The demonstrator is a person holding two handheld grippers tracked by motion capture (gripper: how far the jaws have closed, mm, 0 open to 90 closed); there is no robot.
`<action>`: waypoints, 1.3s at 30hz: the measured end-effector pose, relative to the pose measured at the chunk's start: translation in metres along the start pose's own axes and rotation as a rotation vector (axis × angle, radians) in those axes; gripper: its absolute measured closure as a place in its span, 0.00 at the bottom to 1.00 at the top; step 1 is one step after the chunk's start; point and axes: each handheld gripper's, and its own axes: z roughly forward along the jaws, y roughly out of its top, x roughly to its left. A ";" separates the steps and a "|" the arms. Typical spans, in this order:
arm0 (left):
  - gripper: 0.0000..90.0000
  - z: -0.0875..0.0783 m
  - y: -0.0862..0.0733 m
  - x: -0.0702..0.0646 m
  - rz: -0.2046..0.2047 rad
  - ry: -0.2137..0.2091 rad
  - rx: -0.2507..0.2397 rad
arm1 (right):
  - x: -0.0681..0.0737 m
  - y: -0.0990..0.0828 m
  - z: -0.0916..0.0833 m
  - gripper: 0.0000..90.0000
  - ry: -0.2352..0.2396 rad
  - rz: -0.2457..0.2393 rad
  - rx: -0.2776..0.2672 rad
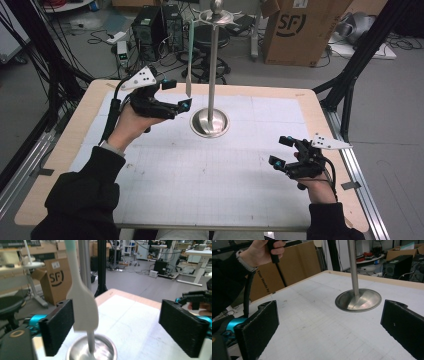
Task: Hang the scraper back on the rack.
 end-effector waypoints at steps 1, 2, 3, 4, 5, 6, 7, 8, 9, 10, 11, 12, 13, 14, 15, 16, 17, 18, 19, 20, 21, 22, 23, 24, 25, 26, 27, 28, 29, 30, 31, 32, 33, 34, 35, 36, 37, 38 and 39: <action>0.10 -0.002 -0.004 -0.001 -0.009 -0.010 -0.001 | 0.000 0.000 0.000 0.01 -0.001 -0.002 0.000; 0.07 -0.005 -0.009 -0.002 -0.009 -0.016 0.001 | 0.000 0.000 0.000 0.01 -0.003 -0.001 0.000; 0.06 -0.008 -0.013 -0.003 -0.011 -0.014 0.002 | 0.000 0.000 0.000 0.01 -0.004 0.000 0.000; 0.06 -0.010 -0.018 -0.004 -0.016 -0.013 0.003 | 0.000 0.000 0.000 0.01 -0.007 -0.001 -0.002; 0.05 -0.012 -0.023 -0.005 -0.017 -0.017 0.002 | 0.000 0.000 -0.001 0.01 -0.008 -0.005 0.000; 0.02 -0.014 -0.028 -0.005 -0.016 -0.019 0.008 | -0.001 0.000 -0.001 0.01 -0.008 -0.007 -0.002; 0.02 -0.016 -0.035 -0.006 -0.014 -0.010 0.014 | -0.001 0.000 -0.001 0.01 -0.011 -0.007 -0.001; 0.02 -0.017 -0.038 -0.007 -0.010 -0.007 0.017 | -0.002 0.000 -0.001 0.01 -0.012 -0.009 -0.001; 0.02 -0.019 -0.043 -0.008 -0.009 0.000 0.021 | -0.001 0.000 -0.001 0.01 -0.011 -0.005 -0.001; 0.02 -0.020 -0.048 -0.008 -0.008 0.004 0.019 | -0.001 -0.001 -0.001 0.01 -0.013 -0.004 0.001; 0.02 -0.022 -0.052 -0.009 -0.007 0.004 0.022 | -0.002 -0.001 -0.001 0.01 -0.012 -0.005 0.001; 0.02 -0.024 -0.056 -0.010 -0.002 0.007 0.024 | -0.002 -0.001 0.000 0.01 -0.012 -0.005 0.002; 0.02 -0.026 -0.061 -0.011 0.004 0.013 0.022 | -0.002 -0.001 0.000 0.01 -0.013 -0.010 0.002; 0.02 -0.029 -0.065 -0.011 0.012 0.018 0.020 | -0.002 0.000 0.000 0.01 -0.017 -0.014 -0.001; 0.02 -0.031 -0.069 -0.012 0.013 0.018 0.017 | -0.002 0.000 -0.001 0.01 -0.016 -0.012 0.000; 0.02 -0.034 -0.073 -0.012 0.016 0.018 0.009 | -0.002 0.000 -0.001 0.01 -0.015 -0.014 -0.003; 0.02 -0.036 -0.077 -0.013 0.017 0.018 0.002 | -0.002 0.000 -0.001 0.01 -0.017 -0.018 -0.008; 0.02 -0.039 -0.081 -0.013 0.020 0.015 0.005 | -0.002 0.000 -0.001 0.01 -0.021 -0.020 -0.009; 0.02 -0.041 -0.084 -0.012 0.025 0.017 0.010 | -0.002 0.000 -0.001 0.01 -0.022 -0.019 -0.008; 0.02 -0.045 -0.088 -0.012 0.031 0.020 0.003 | -0.002 0.000 -0.002 0.01 -0.023 -0.017 -0.008; 0.02 -0.048 -0.091 -0.011 0.027 0.022 -0.002 | -0.003 0.000 -0.002 0.01 -0.025 -0.020 -0.011; 0.02 -0.052 -0.093 -0.010 0.021 0.025 -0.006 | -0.003 0.000 -0.002 0.01 -0.028 -0.023 -0.016; 0.02 -0.055 -0.094 -0.009 0.015 0.030 -0.001 | -0.004 0.000 -0.002 0.01 -0.031 -0.021 -0.015; 0.02 -0.057 -0.094 -0.009 0.021 0.042 0.002 | -0.004 0.000 -0.002 0.01 -0.033 -0.022 -0.014; 0.02 -0.060 -0.095 -0.009 0.031 0.054 -0.014 | -0.004 0.000 -0.002 0.01 -0.034 -0.022 -0.013; 0.02 -0.064 -0.097 -0.009 0.029 0.059 -0.023 | -0.005 0.000 -0.002 0.01 -0.036 -0.027 -0.011; 0.02 -0.067 -0.099 -0.009 0.031 0.066 -0.029 | -0.005 0.000 -0.002 0.01 -0.039 -0.028 -0.006; 0.02 -0.070 -0.101 -0.008 0.040 0.074 -0.027 | -0.005 0.000 -0.002 0.01 -0.041 -0.032 -0.001; 0.02 -0.072 -0.103 -0.006 0.039 0.084 -0.010 | -0.006 0.000 -0.002 0.01 -0.047 -0.040 -0.001; 0.02 -0.075 -0.105 -0.004 0.035 0.100 0.007 | -0.006 0.000 -0.003 0.01 -0.050 -0.038 0.001; 0.02 -0.078 -0.106 -0.003 0.022 0.111 0.007 | -0.007 0.000 -0.003 0.01 -0.057 -0.039 0.002; 0.02 -0.081 -0.108 -0.002 0.011 0.115 0.003 | -0.008 0.000 -0.004 0.01 -0.063 -0.047 0.000; 0.02 -0.083 -0.108 -0.001 0.001 0.120 0.006 | -0.009 0.000 -0.004 0.01 -0.067 -0.042 0.000; 0.02 -0.086 -0.108 -0.001 0.007 0.134 0.014 | -0.010 0.000 -0.005 0.01 -0.072 -0.046 -0.001; 0.02 -0.089 -0.109 -0.002 0.018 0.145 0.001 | -0.011 0.000 -0.005 0.01 -0.075 -0.048 -0.005; 0.02 -0.091 -0.110 -0.002 0.019 0.145 -0.009 | -0.011 0.000 -0.006 0.01 -0.081 -0.052 -0.010; 0.02 -0.093 -0.111 -0.002 0.015 0.140 -0.010 | -0.011 0.000 -0.006 0.01 -0.081 -0.050 -0.011; 0.02 -0.094 -0.113 -0.001 0.010 0.139 -0.005 | -0.011 0.000 -0.007 0.01 -0.084 -0.054 -0.015; 0.02 -0.094 -0.114 -0.001 0.008 0.143 0.000 | -0.012 0.000 -0.007 0.01 -0.087 -0.061 -0.017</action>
